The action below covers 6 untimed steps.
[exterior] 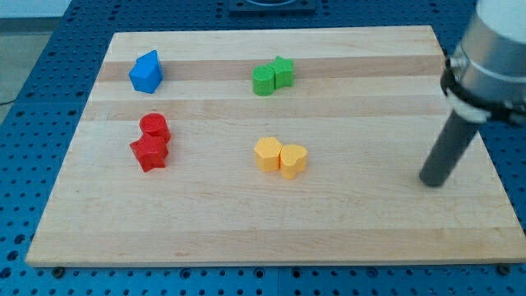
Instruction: Nudge the yellow heart up a bit
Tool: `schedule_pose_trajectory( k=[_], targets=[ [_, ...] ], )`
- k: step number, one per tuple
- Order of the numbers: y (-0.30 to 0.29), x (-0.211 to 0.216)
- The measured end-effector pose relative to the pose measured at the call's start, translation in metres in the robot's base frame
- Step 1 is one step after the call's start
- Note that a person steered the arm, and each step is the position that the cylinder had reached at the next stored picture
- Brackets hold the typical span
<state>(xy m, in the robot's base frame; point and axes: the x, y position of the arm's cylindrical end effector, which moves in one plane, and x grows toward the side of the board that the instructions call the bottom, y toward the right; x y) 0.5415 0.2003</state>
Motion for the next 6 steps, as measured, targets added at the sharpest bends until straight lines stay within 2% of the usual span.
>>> schedule_pose_trajectory(
  k=[1,2,5,6],
  targets=[
    [-0.030,0.027],
    [-0.079,0.027],
    [-0.197,-0.016],
    [-0.205,-0.035]
  ],
)
